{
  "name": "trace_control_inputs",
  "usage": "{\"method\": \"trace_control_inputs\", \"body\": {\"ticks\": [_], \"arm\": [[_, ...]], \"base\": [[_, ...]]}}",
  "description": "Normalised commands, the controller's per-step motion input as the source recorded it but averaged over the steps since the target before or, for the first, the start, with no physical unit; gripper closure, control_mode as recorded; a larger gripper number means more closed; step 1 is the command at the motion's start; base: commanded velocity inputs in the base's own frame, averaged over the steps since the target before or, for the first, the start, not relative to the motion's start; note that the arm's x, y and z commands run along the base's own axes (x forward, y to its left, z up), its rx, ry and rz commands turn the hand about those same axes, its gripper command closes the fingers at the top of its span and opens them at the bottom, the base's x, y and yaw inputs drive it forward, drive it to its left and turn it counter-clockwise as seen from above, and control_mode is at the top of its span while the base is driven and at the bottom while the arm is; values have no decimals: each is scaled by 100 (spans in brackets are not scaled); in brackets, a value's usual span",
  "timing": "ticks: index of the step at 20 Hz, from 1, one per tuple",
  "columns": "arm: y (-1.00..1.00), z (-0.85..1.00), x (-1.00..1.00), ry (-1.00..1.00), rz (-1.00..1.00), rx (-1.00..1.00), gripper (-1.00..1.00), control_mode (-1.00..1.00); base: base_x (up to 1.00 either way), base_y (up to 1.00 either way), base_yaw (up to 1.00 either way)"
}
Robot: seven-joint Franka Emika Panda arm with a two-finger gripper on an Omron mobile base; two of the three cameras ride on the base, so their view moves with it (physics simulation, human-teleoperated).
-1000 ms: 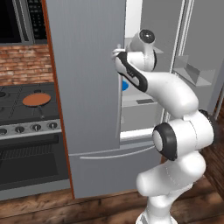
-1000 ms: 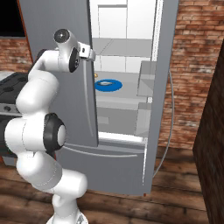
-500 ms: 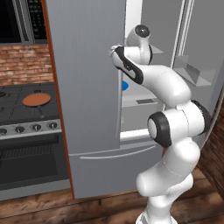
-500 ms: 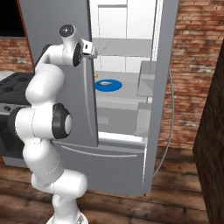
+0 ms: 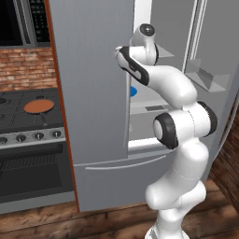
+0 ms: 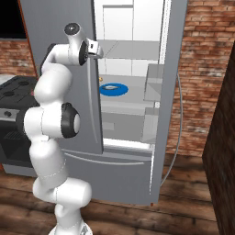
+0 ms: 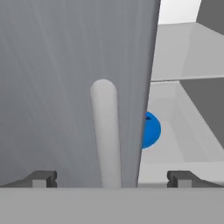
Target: Retrieve the fish from the fridge and place it on the saucepan with marinade on the stove.
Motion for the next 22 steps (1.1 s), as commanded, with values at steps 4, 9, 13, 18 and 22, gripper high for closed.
{"method": "trace_control_inputs", "body": {"ticks": [4,9,13,18,22], "arm": [[1,-2,28,0,0,0,-100,-100],[3,-6,22,0,0,-1,-100,-100],[2,-2,16,0,0,0,-100,-100],[3,-1,16,0,0,0,-100,-100],[1,-1,15,0,0,0,-100,-100]], "base": [[0,0,0],[0,0,0],[0,0,0],[0,0,0],[0,0,0]]}}
